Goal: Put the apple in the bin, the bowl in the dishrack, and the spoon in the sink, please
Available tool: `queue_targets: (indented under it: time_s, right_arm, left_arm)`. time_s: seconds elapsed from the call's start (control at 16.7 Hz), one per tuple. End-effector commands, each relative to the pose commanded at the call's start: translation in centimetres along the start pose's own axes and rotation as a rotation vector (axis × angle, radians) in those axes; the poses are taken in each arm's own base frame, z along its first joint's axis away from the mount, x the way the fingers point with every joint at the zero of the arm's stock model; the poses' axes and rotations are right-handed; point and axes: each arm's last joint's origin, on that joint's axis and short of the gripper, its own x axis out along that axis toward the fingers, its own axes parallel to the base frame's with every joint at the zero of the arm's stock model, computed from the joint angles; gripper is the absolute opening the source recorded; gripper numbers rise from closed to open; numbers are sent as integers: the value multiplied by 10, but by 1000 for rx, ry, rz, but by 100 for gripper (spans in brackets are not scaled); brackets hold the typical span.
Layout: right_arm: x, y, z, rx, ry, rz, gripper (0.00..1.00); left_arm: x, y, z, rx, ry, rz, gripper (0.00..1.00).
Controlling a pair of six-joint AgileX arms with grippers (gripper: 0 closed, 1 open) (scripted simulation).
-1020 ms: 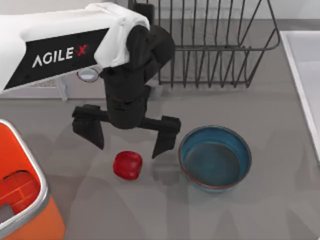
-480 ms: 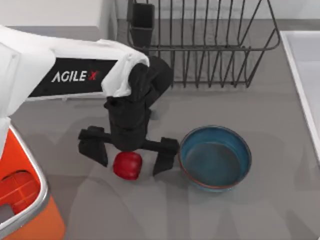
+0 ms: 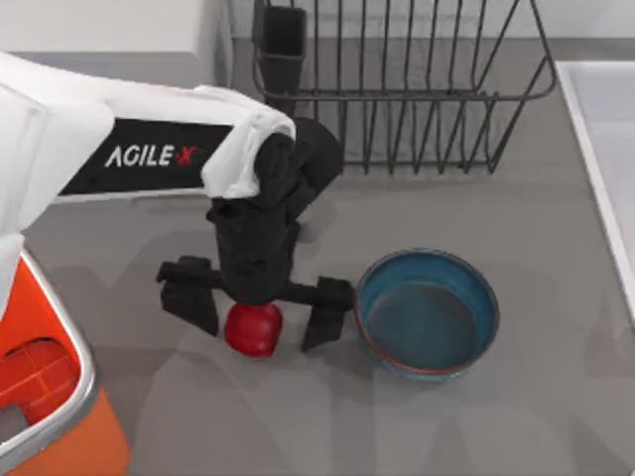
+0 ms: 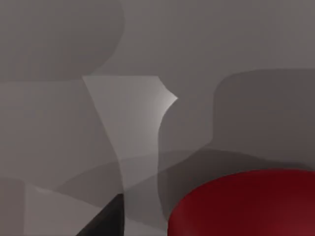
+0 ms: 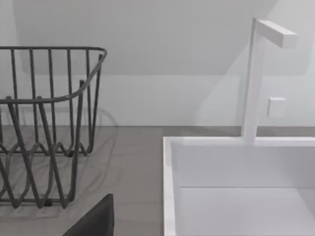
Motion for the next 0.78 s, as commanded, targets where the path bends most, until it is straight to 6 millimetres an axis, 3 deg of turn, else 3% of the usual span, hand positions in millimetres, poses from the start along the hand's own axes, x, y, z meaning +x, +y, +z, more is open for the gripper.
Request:
queue_targets:
  time_s: [0.6,0.78]
  right_arm:
    - [0,0,0,0,0,0,100]
    - [0,0,0,0,0,0,100]
  left_arm:
    - [0,0,0,0,0,0,2]
    - [0,0,0,0,0,0,0]
